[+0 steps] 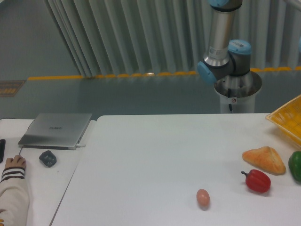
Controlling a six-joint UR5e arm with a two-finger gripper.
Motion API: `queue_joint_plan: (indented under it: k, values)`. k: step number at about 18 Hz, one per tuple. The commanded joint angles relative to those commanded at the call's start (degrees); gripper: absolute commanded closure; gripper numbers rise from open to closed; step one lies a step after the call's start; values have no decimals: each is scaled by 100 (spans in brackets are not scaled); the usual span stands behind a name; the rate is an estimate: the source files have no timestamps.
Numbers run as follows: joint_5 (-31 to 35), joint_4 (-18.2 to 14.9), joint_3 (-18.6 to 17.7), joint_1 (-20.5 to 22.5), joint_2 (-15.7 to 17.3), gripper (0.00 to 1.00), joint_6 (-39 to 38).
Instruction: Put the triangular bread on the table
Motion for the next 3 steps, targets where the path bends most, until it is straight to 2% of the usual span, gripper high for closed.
queue_joint_plan:
  k: [3]
  values:
    - [-9,0,0,0,0,0,0]
